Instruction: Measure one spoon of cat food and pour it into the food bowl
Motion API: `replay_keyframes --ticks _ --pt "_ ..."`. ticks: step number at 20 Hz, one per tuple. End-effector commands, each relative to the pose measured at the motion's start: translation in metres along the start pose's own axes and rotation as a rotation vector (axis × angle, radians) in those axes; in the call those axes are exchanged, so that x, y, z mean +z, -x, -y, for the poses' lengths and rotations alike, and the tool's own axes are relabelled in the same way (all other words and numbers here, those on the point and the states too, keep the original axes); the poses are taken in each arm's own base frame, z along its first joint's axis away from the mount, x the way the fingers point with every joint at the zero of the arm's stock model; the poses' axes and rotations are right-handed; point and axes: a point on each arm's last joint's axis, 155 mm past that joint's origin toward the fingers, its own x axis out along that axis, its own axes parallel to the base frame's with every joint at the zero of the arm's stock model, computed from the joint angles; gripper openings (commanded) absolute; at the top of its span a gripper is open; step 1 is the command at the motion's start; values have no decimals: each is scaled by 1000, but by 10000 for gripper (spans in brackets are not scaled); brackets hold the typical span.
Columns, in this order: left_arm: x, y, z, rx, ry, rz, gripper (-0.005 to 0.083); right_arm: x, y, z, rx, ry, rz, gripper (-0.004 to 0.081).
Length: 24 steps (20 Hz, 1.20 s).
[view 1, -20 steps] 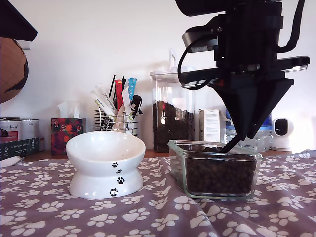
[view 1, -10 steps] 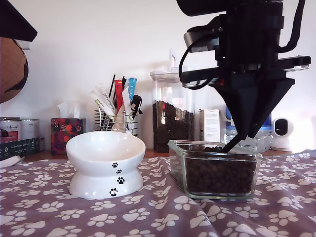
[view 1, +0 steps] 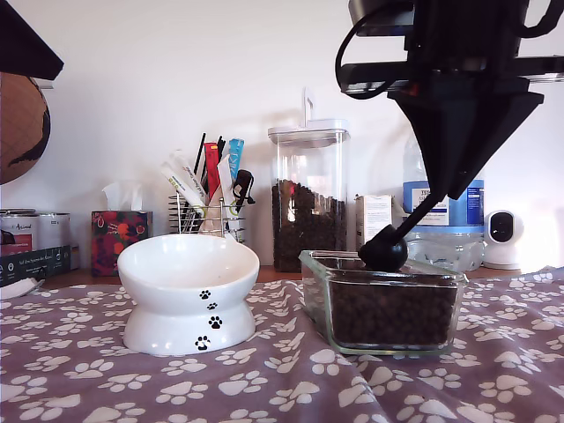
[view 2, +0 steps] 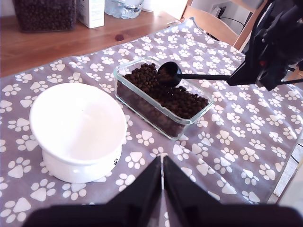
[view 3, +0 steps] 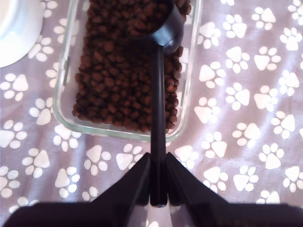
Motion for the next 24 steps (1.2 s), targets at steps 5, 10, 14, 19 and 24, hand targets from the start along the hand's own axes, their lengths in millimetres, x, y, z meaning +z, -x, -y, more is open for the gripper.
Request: replay_keyframes --ticks 5,10,14,19,24 --pt "-7 -2 -9 41 5 -7 -19 21 11 -20 123 -14 96 -13" --pt "-6 -1 -17 84 11 1 -19 35 17 -44 241 2 145 -13" --pt "-5 -1 -24 121 56 8 -19 47 25 -65 338 17 195 -13" --pt "-4 0 -30 158 61 16 -19 51 32 -89 404 72 229 -13" --pt "-3 0 -31 164 66 18 -19 49 28 -106 388 190 255 -13"
